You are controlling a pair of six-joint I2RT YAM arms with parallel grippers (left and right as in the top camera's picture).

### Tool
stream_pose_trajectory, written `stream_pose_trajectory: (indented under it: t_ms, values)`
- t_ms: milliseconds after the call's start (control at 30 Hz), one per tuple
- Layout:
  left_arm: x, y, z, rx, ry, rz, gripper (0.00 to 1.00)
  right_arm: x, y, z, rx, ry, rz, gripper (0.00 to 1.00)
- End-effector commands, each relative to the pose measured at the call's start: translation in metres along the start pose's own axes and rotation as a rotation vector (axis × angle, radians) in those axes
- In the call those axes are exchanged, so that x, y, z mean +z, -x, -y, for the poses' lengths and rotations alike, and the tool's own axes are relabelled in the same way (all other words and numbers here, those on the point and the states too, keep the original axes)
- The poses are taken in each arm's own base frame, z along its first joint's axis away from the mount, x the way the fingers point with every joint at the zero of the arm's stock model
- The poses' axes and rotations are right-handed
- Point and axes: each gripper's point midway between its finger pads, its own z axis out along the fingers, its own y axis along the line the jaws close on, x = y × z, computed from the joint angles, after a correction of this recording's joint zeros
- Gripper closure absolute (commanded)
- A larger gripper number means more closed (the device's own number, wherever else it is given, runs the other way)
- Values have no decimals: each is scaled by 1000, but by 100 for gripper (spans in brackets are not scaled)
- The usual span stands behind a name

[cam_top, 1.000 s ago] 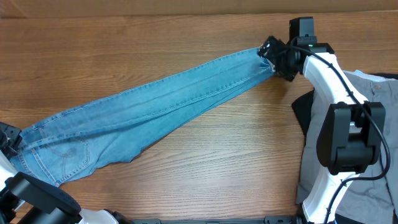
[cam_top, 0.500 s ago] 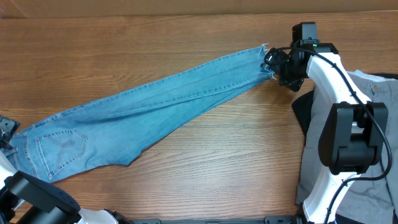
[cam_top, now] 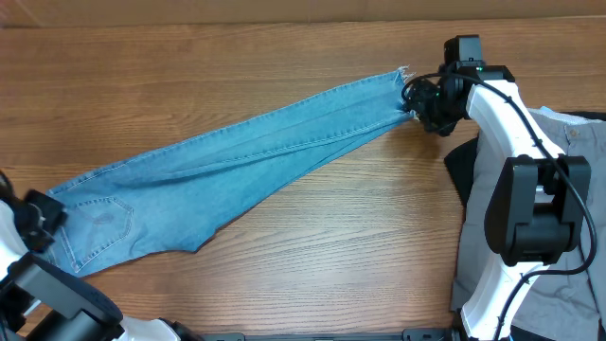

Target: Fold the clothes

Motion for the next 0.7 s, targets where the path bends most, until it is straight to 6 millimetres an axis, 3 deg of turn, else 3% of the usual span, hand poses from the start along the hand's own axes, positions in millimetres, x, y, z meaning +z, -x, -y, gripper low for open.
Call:
stream_pose_trajectory:
  t_ms: [0, 167, 433, 467, 567, 667]
  values:
    - [29, -28, 2, 0, -10, -73, 66, 13, 6, -4, 8, 5, 13, 42]
    - [43, -38, 0, 16, -9, -80, 65, 34, 9, -1, 44, 9, 13, 59]
    - [43, -37, 0, 17, -9, -79, 62, 59, 17, -2, 53, 25, 37, 61]
    - [43, -37, 0, 17, -9, -79, 61, 61, 16, -1, 71, 23, 32, 66]
    - [43, -37, 0, 17, -9, -79, 60, 65, 15, 1, 81, 20, 23, 92]
    - [43, -37, 0, 27, -9, -79, 59, 57, 17, 2, 74, 22, 30, 96]
